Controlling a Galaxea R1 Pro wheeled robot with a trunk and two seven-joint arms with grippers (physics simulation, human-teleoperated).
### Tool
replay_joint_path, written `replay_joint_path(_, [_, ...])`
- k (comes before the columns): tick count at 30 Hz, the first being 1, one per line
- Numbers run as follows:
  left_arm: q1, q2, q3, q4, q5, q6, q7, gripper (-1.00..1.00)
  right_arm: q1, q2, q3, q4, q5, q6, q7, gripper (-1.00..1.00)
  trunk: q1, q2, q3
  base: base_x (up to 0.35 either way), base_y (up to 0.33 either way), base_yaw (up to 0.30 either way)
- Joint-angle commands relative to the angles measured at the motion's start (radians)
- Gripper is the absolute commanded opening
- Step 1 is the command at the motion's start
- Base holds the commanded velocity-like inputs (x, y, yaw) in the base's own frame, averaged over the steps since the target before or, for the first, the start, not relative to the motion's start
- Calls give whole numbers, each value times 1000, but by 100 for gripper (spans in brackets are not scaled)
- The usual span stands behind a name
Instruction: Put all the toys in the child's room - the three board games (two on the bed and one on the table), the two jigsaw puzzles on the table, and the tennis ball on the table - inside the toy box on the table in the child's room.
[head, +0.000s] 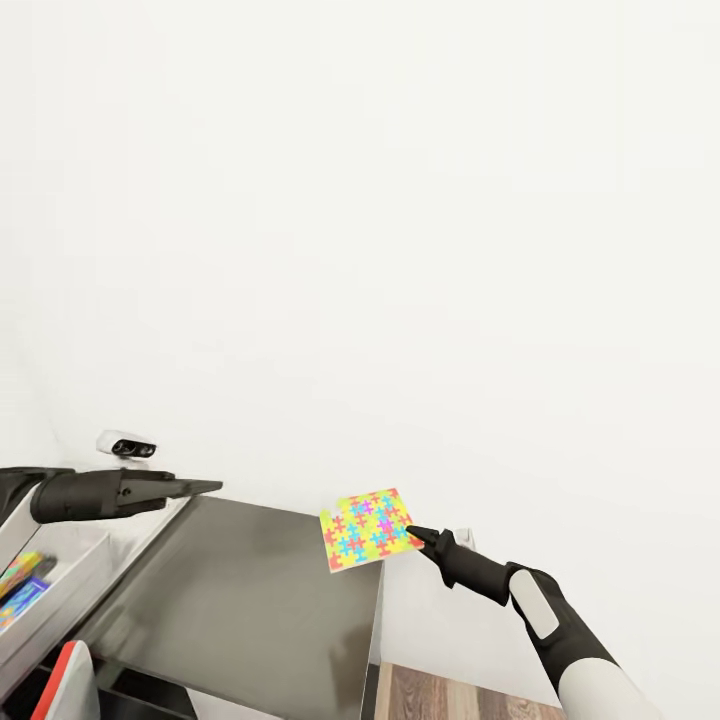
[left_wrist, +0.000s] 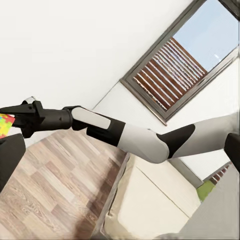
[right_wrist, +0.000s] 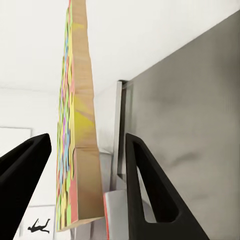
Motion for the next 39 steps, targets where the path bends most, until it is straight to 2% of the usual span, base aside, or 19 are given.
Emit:
replay_joint_path(1, [-1,15,-2,1,2,10,-23,100,-1,0,-3,0,1,5,3,-100,-3,6,1,0,0,0])
replay_joint_path(4, [-1,46,-2,15,1,10,-51,100,-1,0,-4,0,1,4,3,-100,-15,27,11,0,0,0])
replay_joint_path(7, [-1,56,-2,28,1,10,-59,100,0,0,-4,0,1,-7,3,-100,-26,48,20,0,0,0])
replay_joint_path(11, [-1,59,-1,32,-1,10,-62,100,0,0,-1,0,1,-50,10,-100,-42,76,33,0,0,34])
replay_joint_path(26, [-1,59,-2,33,-6,10,-62,100,1,-1,1,0,1,-80,39,-100,-99,181,80,0,0,215])
replay_joint_path(39, [-1,59,-1,34,-7,10,-62,100,1,0,10,0,1,-104,40,-100,-99,181,86,0,0,174])
